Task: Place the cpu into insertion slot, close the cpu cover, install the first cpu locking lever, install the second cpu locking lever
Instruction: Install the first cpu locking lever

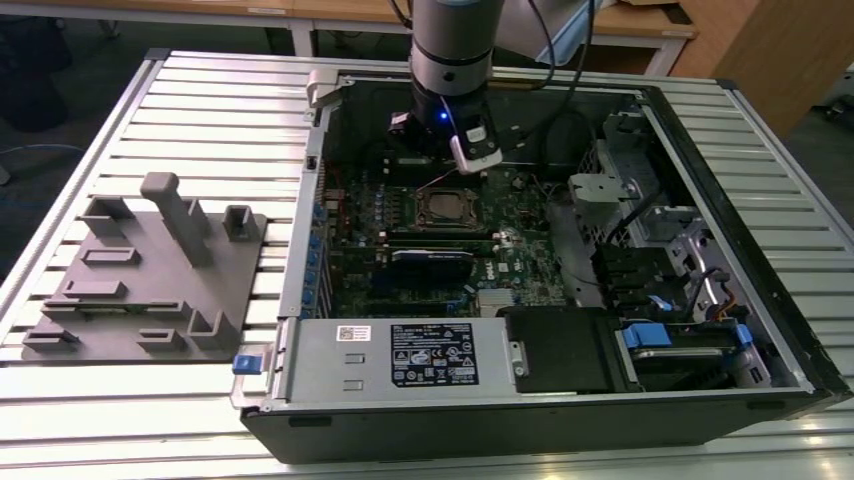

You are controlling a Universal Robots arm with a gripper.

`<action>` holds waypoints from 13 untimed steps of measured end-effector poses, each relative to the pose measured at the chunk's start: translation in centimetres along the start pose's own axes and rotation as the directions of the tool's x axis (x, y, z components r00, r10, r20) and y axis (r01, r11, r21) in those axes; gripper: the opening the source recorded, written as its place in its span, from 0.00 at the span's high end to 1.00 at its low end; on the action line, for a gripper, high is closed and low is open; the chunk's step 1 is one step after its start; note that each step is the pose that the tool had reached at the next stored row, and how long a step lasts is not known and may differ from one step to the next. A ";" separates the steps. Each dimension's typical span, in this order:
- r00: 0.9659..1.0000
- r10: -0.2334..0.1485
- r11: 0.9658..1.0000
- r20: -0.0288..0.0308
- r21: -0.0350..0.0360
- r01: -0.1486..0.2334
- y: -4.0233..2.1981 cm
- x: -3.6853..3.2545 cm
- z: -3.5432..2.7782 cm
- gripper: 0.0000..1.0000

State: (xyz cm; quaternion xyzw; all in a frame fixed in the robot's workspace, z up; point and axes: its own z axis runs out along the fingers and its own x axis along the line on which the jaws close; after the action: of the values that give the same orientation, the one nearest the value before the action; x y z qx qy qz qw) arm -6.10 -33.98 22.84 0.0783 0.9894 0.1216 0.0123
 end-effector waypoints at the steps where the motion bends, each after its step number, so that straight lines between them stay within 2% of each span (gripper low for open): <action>1: 1.000 0.000 1.000 -0.001 -0.005 0.000 0.00 0.00 0.01 0.89; 3: 1.000 0.005 1.000 0.000 -0.008 -0.005 0.00 0.00 0.01 0.89; 7: 1.000 0.014 1.000 0.002 -0.008 -0.014 0.00 0.00 0.01 0.89; 10: 0.999 0.039 0.999 0.008 -0.008 -0.038 -0.01 0.00 0.02 0.89; 13: 0.999 0.042 0.999 0.009 -0.008 -0.041 -0.01 -0.01 0.03 0.89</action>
State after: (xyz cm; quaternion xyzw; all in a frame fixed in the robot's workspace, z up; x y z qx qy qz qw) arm -6.10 -33.99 22.81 0.0993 0.9870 0.1255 0.0147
